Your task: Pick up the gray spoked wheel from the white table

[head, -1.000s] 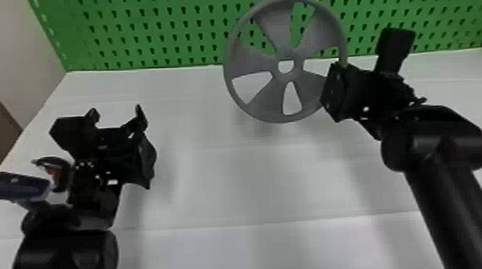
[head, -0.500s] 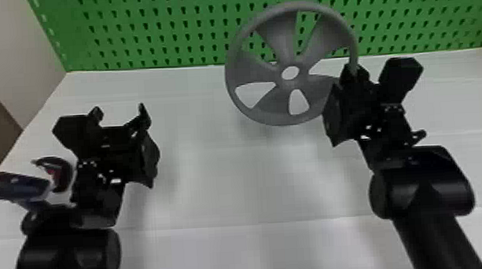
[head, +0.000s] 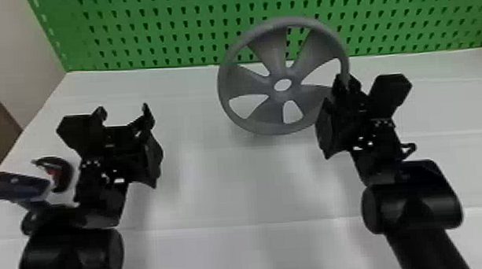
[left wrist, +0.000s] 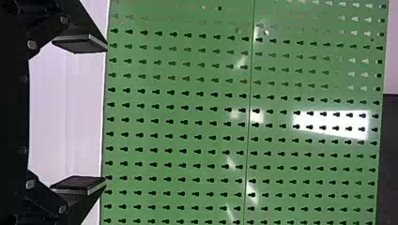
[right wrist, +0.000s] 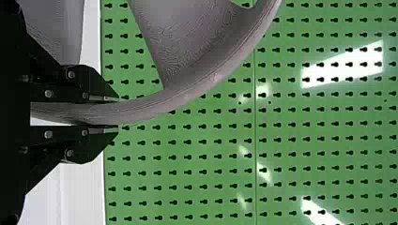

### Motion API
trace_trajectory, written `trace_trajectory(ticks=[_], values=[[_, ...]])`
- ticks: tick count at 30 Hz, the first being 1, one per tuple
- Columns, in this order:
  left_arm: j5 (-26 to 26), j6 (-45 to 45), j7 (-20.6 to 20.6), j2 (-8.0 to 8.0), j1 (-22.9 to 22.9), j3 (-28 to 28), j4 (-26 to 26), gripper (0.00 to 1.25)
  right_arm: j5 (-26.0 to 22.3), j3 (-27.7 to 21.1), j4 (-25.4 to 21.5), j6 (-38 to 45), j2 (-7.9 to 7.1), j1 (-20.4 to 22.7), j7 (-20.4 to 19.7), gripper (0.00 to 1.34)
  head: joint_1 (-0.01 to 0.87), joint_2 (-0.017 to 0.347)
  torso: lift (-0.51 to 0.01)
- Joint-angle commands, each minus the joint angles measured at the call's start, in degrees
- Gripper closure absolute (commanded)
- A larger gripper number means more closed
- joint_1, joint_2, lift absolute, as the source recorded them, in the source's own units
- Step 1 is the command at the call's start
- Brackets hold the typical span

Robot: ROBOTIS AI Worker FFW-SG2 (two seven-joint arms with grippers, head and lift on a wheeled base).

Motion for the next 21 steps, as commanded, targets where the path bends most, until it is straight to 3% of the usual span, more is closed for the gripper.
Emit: trace_trajectory(ticks=[1,11,21], values=[[-0.8,0.1,0.0,0.00,-0.1,-0.1,0.0,0.26,-0.6,0.2,0.6,-1.0,-0.13,0.6,0.0,1.06,0.770,0.044,-0.098],[-2.8,0.1,1.4,-0.44,-0.1,-0.4,0.0,0.26,-0.7,0.6,0.7,-1.0,-0.30,1.4,0.0,1.06,0.770,0.044,-0.098],[-4.3,0.1,1.9,-1.93,-0.5,0.7,-0.1,0.26,-0.6,0.9,0.7,-0.1,-0.39,1.5,0.0,1.06,0.770,0.044,-0.098]])
